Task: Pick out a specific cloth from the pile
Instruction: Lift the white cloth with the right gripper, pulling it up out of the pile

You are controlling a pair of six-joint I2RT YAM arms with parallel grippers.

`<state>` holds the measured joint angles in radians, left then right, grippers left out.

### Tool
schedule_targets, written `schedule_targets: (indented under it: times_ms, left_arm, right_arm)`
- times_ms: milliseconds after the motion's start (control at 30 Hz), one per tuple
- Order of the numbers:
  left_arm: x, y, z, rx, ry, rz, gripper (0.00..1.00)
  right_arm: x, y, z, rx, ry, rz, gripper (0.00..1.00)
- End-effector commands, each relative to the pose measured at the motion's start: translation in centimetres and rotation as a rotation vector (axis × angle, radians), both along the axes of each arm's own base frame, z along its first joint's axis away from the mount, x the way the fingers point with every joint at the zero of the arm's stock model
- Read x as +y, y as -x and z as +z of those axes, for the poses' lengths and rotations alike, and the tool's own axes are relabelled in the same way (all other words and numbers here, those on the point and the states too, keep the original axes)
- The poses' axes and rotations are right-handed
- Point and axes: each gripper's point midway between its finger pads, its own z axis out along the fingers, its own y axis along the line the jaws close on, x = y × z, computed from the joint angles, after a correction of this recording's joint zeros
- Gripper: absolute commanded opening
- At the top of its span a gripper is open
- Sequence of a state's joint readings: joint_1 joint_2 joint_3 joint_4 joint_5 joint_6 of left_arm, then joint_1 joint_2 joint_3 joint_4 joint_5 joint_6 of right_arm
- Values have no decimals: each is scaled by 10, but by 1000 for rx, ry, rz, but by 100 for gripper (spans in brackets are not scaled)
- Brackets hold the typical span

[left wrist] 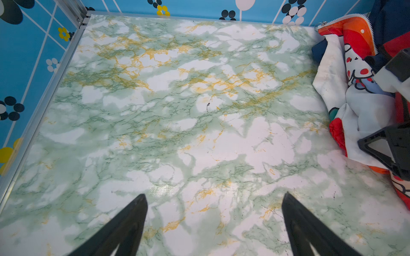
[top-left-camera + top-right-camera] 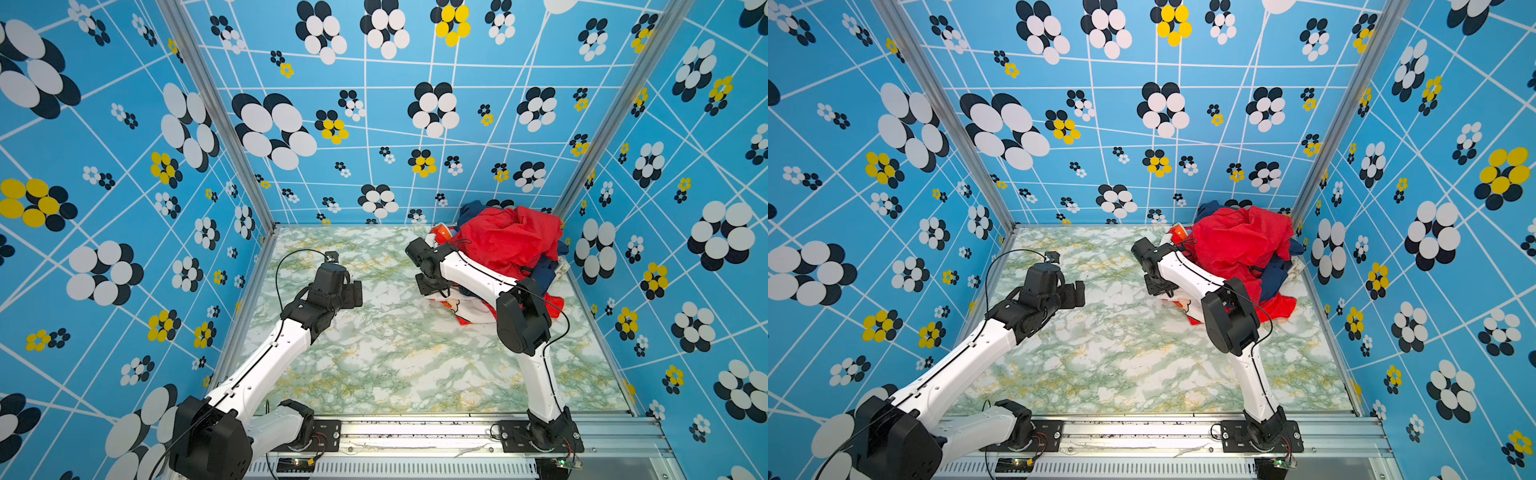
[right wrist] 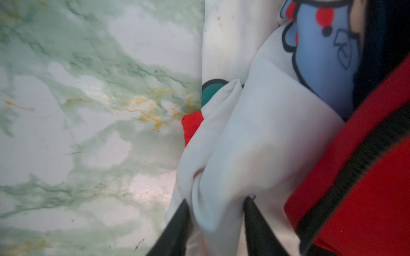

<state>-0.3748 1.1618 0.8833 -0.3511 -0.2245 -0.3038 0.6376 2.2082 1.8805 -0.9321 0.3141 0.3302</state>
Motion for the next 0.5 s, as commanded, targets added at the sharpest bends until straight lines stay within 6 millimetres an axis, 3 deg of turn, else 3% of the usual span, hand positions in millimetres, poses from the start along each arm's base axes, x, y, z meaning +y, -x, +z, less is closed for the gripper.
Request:
schedule_targets:
  times_ms: [0, 100, 133, 333, 467]
  left_arm:
    - [-2, 2, -6, 10, 4, -1, 96]
    - [-1, 3, -4, 7, 5, -1, 96]
    - [-1, 3, -3, 5, 8, 1, 96]
    - [-1, 4, 3, -15, 21, 3, 96]
    - [-1, 6, 6, -26, 26, 3, 96]
  right_arm:
    - [-3, -1, 6, -17, 32, -3, 0]
    - [-3, -2, 17, -43, 21, -4, 0]
    - [-3, -3, 39, -85, -4, -5, 0]
    - [-3, -5, 112, -253, -96, 5, 0]
    - [-3, -4, 151, -337, -148, 21, 0]
